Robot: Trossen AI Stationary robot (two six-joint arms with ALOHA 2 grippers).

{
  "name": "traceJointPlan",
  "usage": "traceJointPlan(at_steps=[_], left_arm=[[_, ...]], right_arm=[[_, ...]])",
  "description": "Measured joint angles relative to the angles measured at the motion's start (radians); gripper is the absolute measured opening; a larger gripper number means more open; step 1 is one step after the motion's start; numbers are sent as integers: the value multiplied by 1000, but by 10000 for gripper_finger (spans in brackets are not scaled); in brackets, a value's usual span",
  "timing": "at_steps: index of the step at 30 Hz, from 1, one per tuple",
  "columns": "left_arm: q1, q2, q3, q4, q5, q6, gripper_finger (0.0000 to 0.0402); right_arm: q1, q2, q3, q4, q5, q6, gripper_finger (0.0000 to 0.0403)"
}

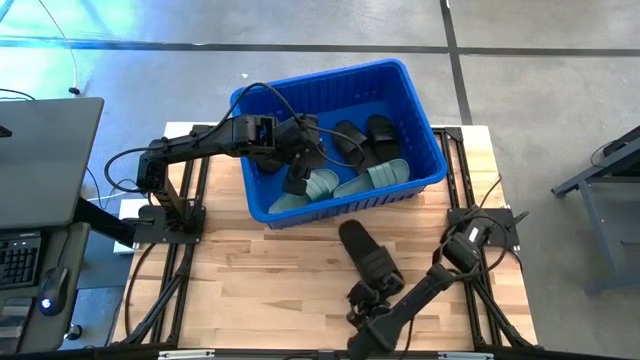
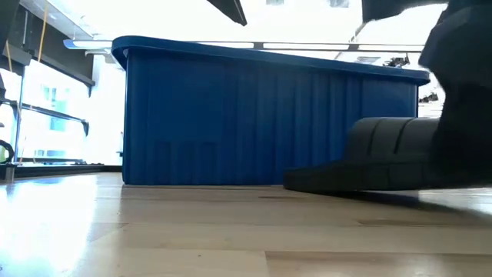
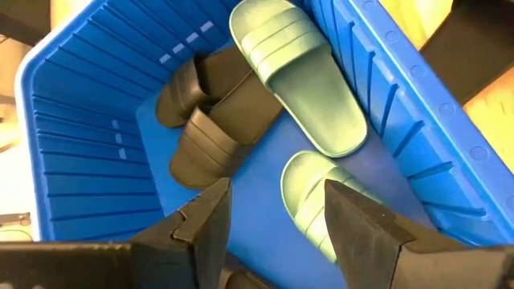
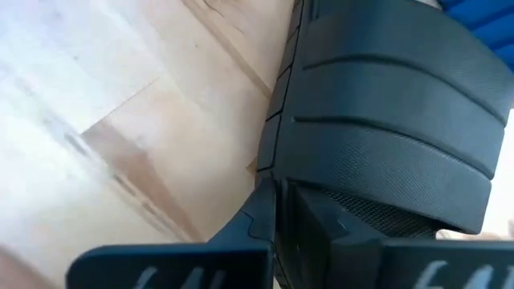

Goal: Pick and place slides into bin
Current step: Put the black slide into the blue bin

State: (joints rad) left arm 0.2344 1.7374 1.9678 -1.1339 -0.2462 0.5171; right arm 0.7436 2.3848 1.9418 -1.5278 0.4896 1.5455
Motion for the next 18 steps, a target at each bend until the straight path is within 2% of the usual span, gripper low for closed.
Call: traceJointPlan(at_steps=[5, 10, 14, 18], left_arm=[[0, -4, 0, 0, 19, -10, 184], [-1, -16, 21, 5, 122, -59, 184], [-13, -16, 98, -1, 168, -98, 184], [-28, -16, 234, -11, 169, -76, 184]], right_arm=[[23, -2, 80, -42, 68, 26, 3], [51, -8, 257, -42, 161, -33, 2], [79, -10, 409, -42, 248, -108, 1], [95, -56, 381, -46, 323, -134, 1]])
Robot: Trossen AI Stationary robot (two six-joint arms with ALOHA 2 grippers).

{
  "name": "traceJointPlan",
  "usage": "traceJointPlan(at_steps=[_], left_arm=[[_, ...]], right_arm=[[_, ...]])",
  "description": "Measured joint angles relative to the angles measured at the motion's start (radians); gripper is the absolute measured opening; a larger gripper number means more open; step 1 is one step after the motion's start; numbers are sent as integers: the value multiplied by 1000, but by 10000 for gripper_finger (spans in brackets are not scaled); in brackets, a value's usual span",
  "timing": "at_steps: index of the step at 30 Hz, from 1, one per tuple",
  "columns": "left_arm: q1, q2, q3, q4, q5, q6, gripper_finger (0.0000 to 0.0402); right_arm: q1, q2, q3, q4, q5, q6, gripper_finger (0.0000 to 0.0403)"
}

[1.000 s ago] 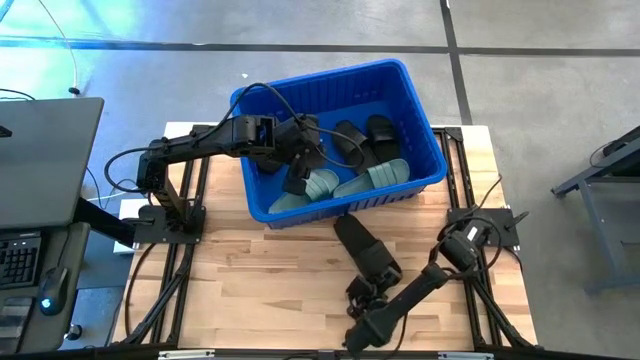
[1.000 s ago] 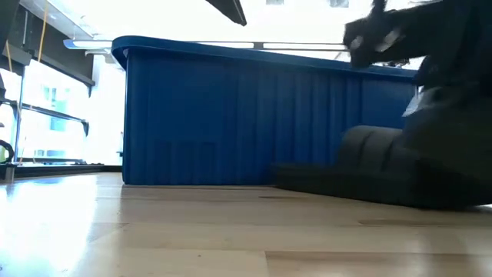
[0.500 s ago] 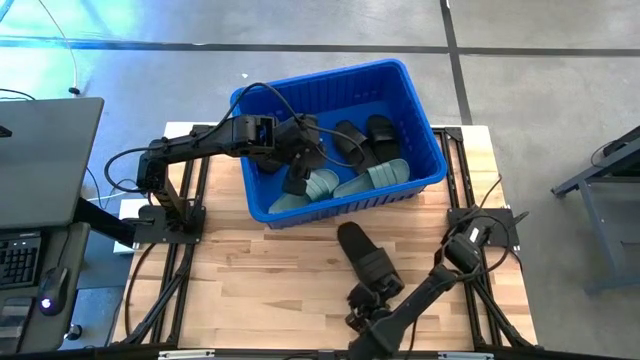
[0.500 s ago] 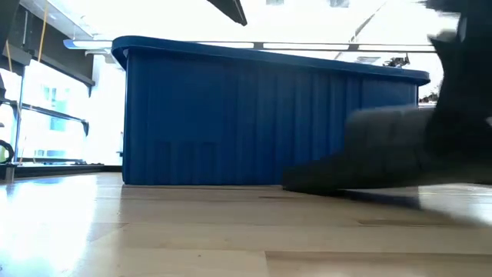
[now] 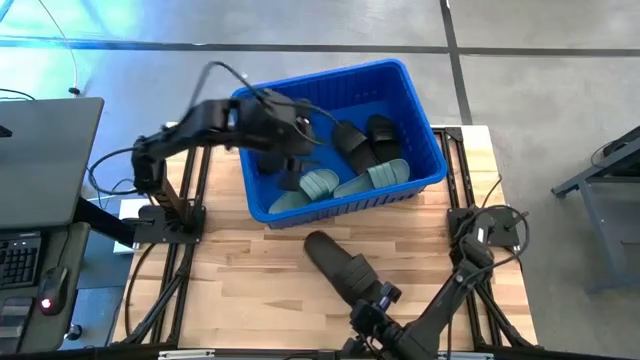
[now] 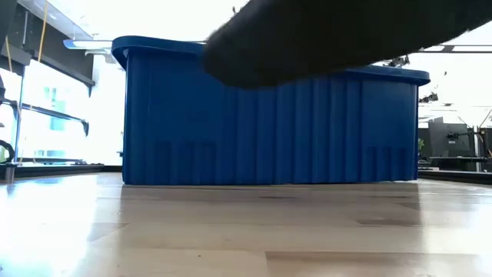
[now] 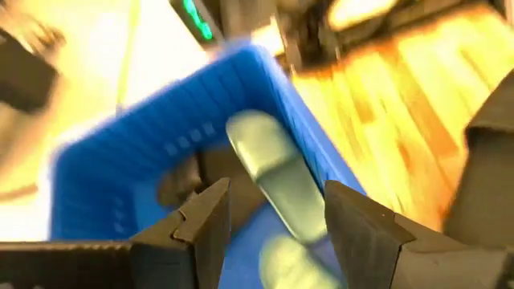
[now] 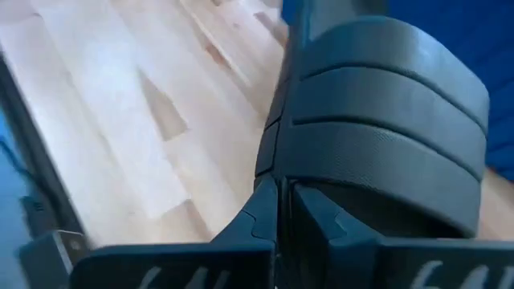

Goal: Pick and place slides into bin
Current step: Put the black slide into the blue bin

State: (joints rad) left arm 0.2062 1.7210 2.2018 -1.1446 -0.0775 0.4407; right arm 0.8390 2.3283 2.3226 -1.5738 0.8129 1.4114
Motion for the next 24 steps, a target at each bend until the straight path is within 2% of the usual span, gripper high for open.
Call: traceJointPlan(at_steps=[4, 9, 12, 15, 20, 24], left_arm=[[-6, -4, 155, -1, -11, 10, 184], [-3, -123, 88, 161, -19, 0, 184], [-3, -162, 95, 147, -45, 0, 184], [-4, -189, 95, 144, -62, -1, 184], [-4, -217, 96, 139, -62, -7, 184], [-4, -211, 95, 137, -62, -9, 184]], right_arm=[[2, -32, 17, 17, 39, -72, 0], [2, -100, 31, 108, 160, -255, 0], [-6, -144, 26, 148, 210, -396, 0], [-27, -179, 32, 107, 290, -515, 0], [-129, -238, 32, -4, 415, -649, 0], [-261, -278, 31, 40, 360, -748, 0]])
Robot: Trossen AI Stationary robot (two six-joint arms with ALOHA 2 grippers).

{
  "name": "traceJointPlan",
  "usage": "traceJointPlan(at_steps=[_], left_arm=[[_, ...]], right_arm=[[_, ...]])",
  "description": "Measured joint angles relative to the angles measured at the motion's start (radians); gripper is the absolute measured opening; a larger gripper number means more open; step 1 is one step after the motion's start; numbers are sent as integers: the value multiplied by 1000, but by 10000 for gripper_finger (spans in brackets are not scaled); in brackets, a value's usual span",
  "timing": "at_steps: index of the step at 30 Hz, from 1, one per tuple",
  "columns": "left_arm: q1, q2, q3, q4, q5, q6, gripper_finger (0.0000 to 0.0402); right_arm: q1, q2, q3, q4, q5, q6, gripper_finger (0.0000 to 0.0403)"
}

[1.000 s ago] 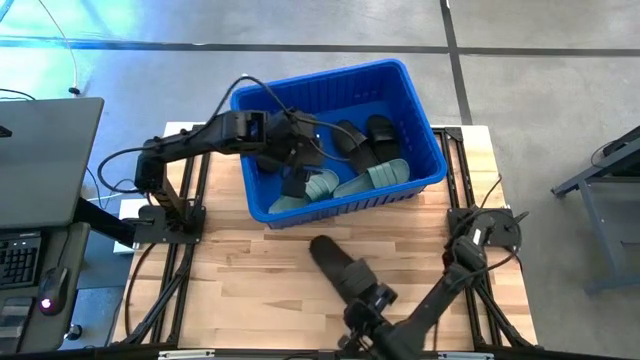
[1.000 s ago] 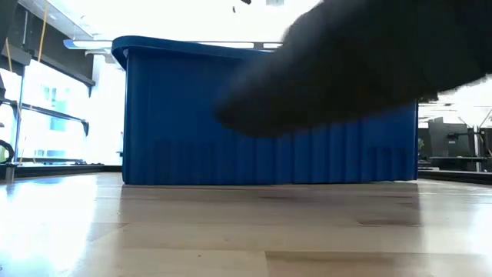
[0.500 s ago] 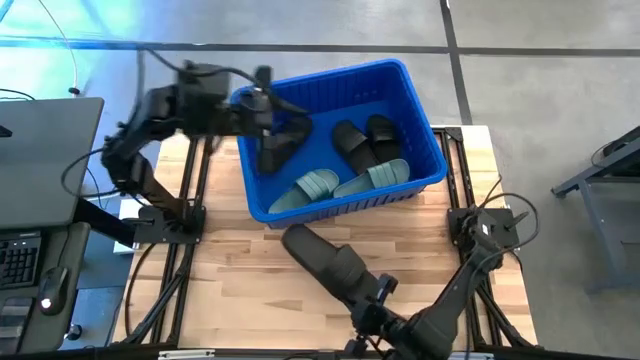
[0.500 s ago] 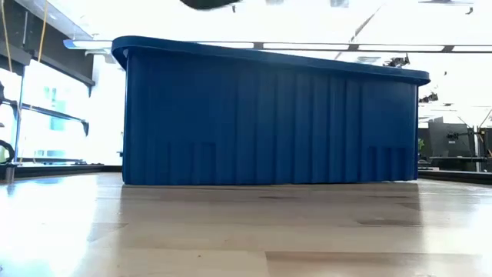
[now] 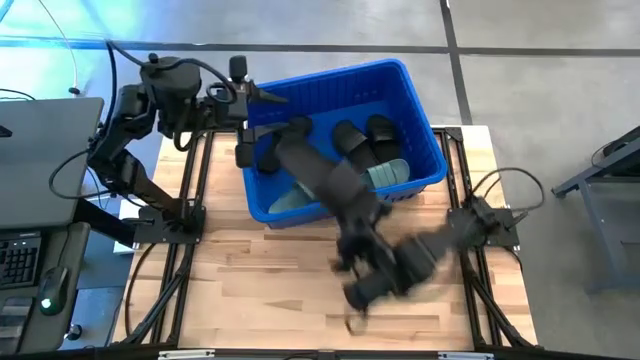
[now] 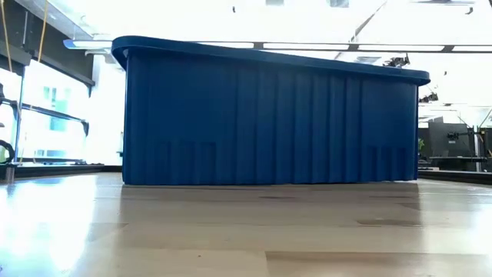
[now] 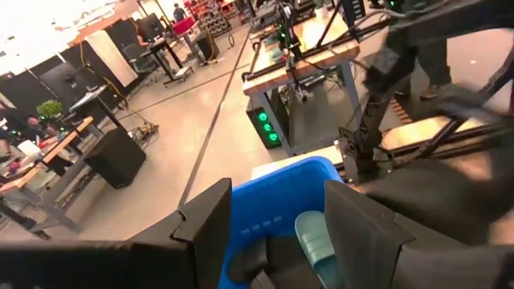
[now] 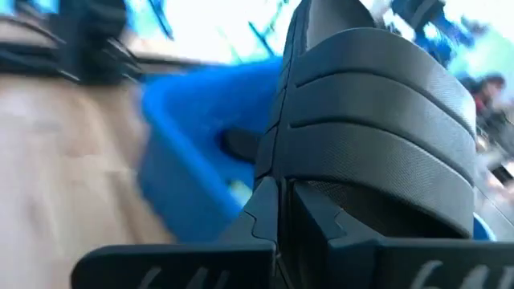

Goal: Pick and place slides into bin
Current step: Put the black slide into the blue bin

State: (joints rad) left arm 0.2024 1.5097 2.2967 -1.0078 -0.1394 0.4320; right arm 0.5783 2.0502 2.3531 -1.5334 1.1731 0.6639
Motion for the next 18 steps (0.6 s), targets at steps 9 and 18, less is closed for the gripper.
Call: traceJointPlan(at_steps=[9, 18], left_arm=[[0, 45, -2, 1, -2, 0, 184], [0, 66, 0, 15, -23, 9, 184]], right_arm=[[-434, -15, -41, -14, -229, -68, 0], [-708, -13, -274, 418, -555, -119, 0]])
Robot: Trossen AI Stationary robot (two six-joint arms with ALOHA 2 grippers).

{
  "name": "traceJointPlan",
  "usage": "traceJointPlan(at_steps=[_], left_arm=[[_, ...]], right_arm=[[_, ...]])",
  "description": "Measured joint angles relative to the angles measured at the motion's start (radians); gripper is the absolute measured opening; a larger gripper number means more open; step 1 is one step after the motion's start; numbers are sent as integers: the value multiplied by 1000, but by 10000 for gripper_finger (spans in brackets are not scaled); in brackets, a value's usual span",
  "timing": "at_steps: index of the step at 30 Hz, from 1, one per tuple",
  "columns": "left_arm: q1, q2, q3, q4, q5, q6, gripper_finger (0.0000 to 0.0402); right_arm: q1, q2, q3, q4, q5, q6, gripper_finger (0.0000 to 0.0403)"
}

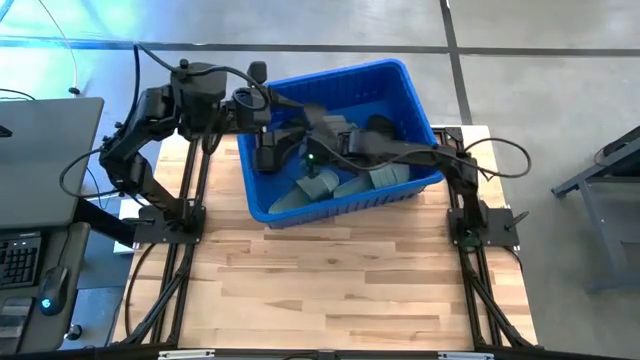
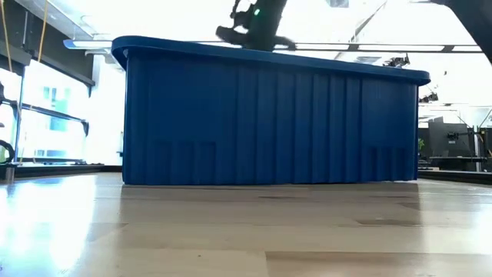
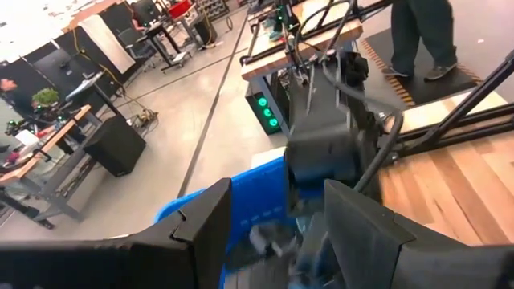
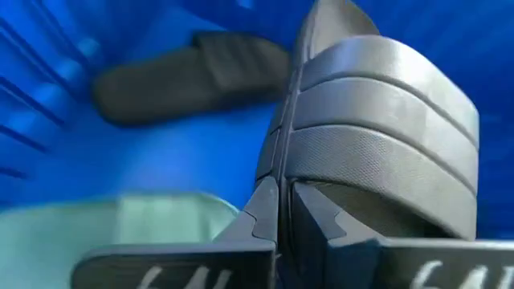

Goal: Pick and place slides into bin
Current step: Put the black slide into the blue bin

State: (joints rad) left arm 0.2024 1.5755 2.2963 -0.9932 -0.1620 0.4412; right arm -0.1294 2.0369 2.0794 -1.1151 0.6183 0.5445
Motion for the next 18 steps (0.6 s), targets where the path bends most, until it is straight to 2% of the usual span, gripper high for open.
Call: traceJointPlan(at_steps=[3, 6, 13, 18], left_arm=[[0, -2, 0, 0, -12, 0, 184], [0, -2, 0, 0, -15, 1, 184], [0, -2, 0, -4, -14, 1, 184], [0, -2, 0, -5, -14, 0, 184]], right_arm=[[-35, 2, -85, 188, -68, -31, 0], [-64, 2, -164, 287, -81, -56, 0], [-116, 2, -302, 351, -82, -79, 1], [-146, 1, -364, 389, -197, -127, 17]])
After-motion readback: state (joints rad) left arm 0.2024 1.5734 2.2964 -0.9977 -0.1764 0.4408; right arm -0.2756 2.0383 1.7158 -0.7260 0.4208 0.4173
